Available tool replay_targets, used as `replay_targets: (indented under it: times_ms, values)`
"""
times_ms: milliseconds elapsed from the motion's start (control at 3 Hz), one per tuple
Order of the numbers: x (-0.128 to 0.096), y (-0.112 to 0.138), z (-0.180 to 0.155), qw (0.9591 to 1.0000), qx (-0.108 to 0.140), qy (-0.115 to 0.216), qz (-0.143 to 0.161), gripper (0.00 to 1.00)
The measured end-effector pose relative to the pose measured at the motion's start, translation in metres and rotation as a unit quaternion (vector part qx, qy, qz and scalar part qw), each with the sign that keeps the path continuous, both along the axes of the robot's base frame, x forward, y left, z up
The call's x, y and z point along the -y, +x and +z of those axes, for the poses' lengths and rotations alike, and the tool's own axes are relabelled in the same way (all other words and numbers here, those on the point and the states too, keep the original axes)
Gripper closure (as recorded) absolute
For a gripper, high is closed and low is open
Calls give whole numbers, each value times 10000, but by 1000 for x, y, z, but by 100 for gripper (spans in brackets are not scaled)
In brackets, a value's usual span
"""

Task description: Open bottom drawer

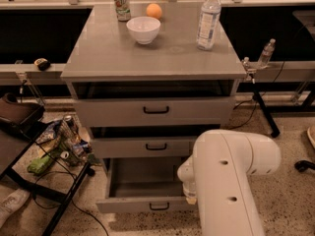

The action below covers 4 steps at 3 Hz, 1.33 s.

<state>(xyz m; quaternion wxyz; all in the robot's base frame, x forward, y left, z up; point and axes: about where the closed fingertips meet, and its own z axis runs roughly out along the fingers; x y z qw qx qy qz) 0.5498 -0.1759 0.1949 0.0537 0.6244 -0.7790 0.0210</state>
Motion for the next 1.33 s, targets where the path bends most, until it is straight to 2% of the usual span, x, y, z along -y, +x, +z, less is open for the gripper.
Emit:
replay_targets:
  times_ms: [1333]
  values:
    - [0, -1, -2, 10000, -5, -2, -1, 0]
